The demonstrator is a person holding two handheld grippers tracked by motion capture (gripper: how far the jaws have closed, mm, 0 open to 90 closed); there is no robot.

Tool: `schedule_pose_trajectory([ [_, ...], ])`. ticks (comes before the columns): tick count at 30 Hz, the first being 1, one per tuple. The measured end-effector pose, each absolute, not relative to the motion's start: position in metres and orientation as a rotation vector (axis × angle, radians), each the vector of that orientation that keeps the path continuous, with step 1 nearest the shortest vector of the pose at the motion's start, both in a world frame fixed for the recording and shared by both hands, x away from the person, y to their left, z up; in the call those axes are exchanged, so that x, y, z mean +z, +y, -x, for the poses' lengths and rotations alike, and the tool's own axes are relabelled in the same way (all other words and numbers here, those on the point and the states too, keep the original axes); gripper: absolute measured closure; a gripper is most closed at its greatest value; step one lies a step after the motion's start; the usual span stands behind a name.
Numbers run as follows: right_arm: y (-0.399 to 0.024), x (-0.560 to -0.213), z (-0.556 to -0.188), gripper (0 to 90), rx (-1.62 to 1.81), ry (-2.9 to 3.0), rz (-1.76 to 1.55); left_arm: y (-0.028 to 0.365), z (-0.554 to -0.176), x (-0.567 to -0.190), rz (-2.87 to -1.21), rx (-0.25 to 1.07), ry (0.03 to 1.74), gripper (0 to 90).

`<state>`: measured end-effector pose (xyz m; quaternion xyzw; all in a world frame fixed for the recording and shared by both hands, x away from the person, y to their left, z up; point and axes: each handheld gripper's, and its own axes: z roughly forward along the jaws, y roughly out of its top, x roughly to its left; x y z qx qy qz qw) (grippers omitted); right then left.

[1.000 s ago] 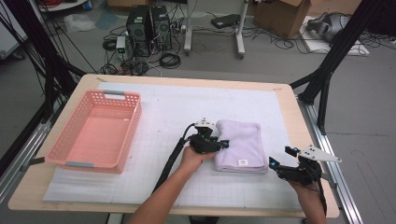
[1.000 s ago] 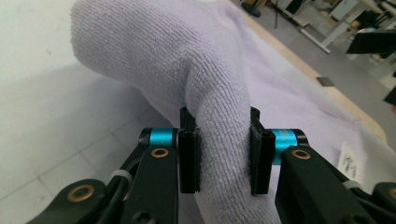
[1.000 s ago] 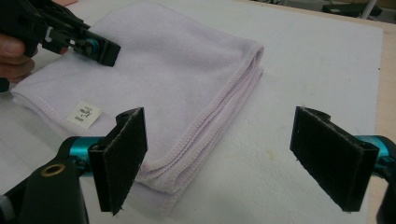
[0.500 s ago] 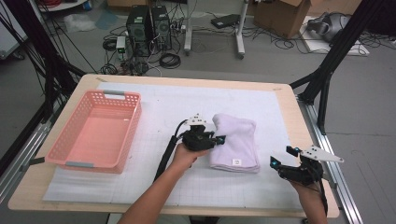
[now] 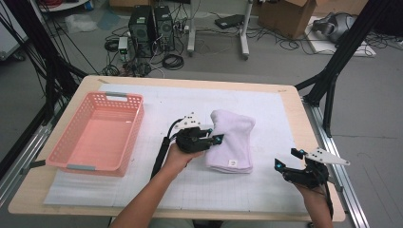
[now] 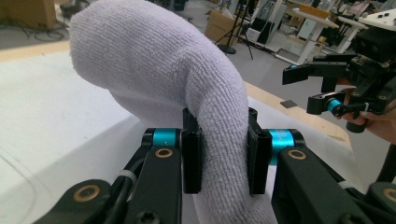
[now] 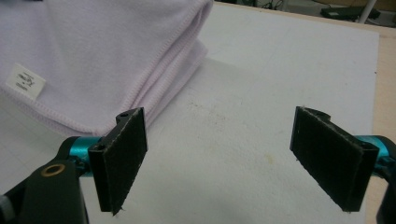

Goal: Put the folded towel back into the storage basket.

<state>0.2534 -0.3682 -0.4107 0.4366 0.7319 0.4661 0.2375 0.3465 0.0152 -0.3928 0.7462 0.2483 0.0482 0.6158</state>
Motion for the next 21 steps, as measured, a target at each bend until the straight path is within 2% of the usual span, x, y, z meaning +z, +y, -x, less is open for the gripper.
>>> schedule_pose_trajectory([
  [21,-0.364,-0.41,-0.253,17.6,1.274,2.01,-1.186,0.077,-0.337,-0.365,-1.648,0.205,0.516,74.0],
])
